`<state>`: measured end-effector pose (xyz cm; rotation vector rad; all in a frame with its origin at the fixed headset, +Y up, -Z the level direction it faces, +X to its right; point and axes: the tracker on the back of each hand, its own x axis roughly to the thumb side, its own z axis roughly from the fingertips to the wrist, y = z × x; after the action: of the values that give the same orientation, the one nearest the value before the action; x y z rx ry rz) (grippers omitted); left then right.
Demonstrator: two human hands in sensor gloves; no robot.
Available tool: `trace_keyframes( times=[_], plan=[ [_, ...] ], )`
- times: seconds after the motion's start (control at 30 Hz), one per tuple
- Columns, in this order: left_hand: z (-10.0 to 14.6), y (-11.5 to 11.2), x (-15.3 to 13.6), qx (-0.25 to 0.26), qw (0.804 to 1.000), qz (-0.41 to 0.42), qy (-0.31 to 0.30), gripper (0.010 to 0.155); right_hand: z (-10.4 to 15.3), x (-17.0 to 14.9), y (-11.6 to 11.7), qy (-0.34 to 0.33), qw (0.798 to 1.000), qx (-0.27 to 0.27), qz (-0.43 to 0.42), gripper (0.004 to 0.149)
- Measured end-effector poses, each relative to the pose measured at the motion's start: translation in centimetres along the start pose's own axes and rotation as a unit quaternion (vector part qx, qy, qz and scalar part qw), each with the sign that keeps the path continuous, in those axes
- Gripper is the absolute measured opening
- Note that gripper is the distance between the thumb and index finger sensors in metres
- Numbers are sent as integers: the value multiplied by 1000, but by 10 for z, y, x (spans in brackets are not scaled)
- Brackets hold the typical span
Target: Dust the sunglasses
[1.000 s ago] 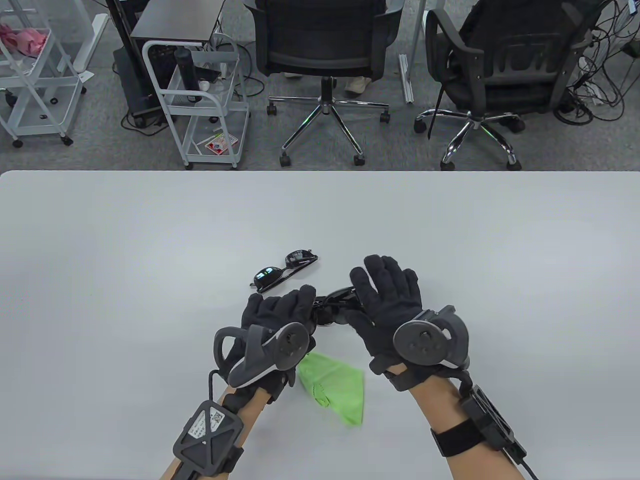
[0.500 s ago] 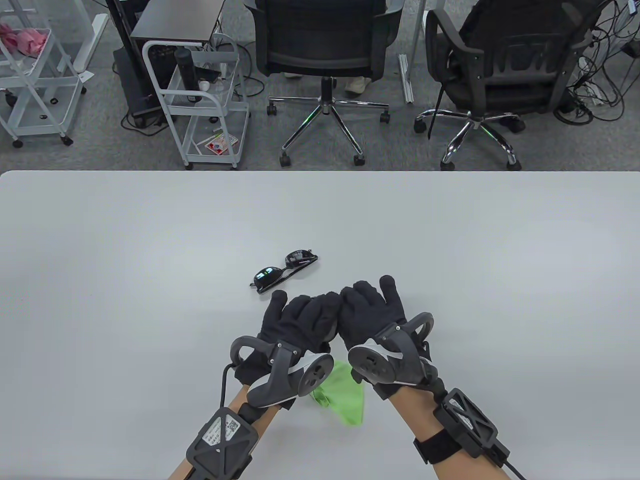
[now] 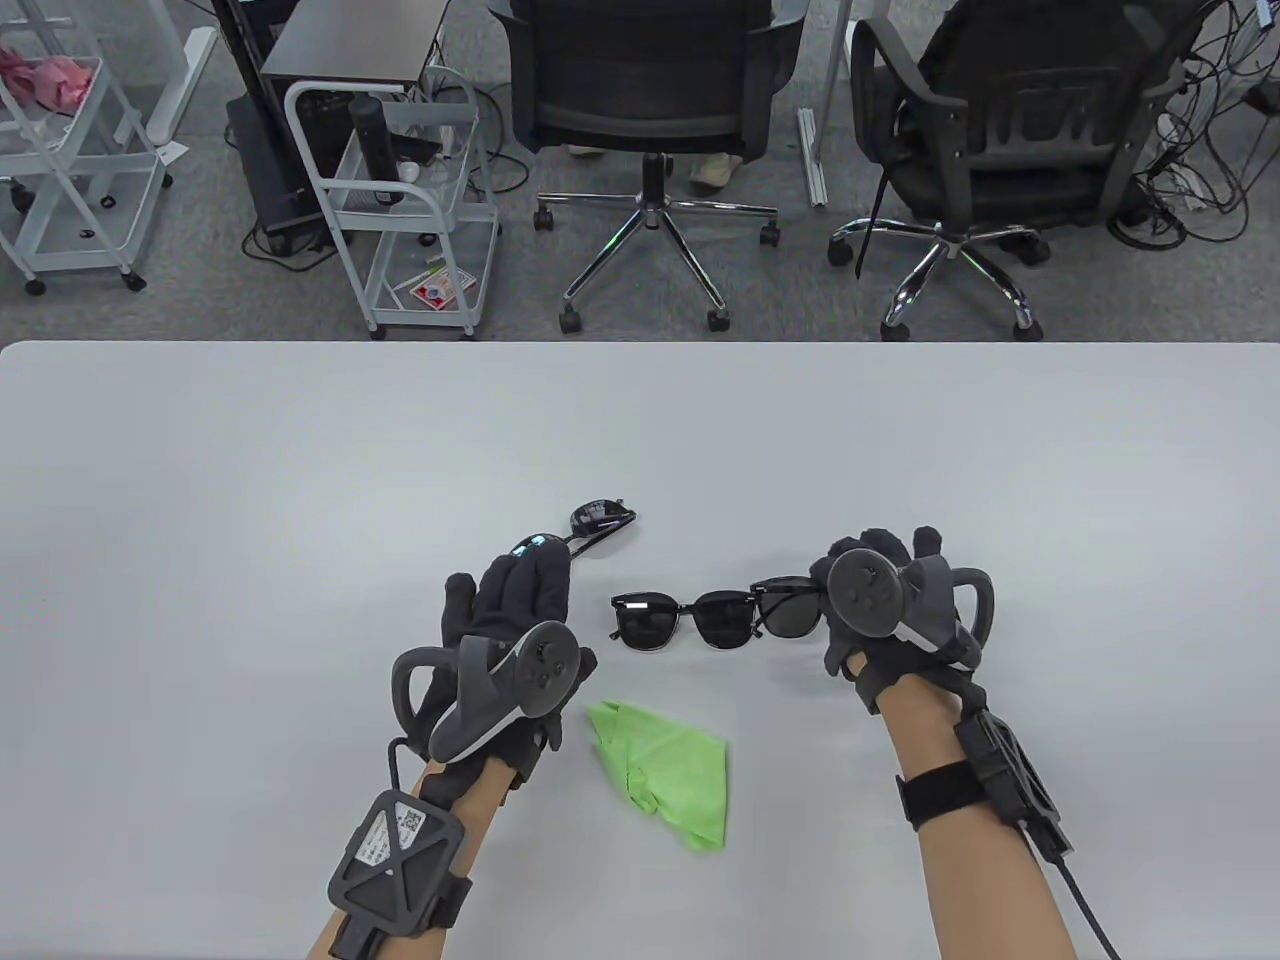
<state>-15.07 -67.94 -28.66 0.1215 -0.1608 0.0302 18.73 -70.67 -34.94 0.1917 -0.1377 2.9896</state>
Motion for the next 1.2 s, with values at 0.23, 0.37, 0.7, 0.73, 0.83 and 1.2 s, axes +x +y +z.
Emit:
trace_keyframes(
  times=[0.23, 0.37, 0.7, 0.73, 0.83, 1.2],
  plan=[
    [-4, -6, -1, -20, 1000, -2, 5, 101, -14, -13, 24, 21, 999, 42, 12, 38],
    [-4, -8, -3, -26, 1000, 1, 11, 101, -17, -11, 33, 19, 998, 59, 27, 39],
    [-3, -8, -5, -30, 999, 1, 18, 101, -14, -9, 34, 18, 997, 71, 37, 46],
    [-3, -7, -5, -31, 999, 1, 20, 101, -12, -8, 29, 18, 997, 69, 29, 48],
    [-4, -9, -8, -36, 999, 0, 23, 101, -3, -4, 9, 10, 998, 69, -2, 55],
    [-7, -16, -12, -65, 997, 9, 31, 97, 50, 12, -10, -24, 995, 68, -71, 85]
  ],
)
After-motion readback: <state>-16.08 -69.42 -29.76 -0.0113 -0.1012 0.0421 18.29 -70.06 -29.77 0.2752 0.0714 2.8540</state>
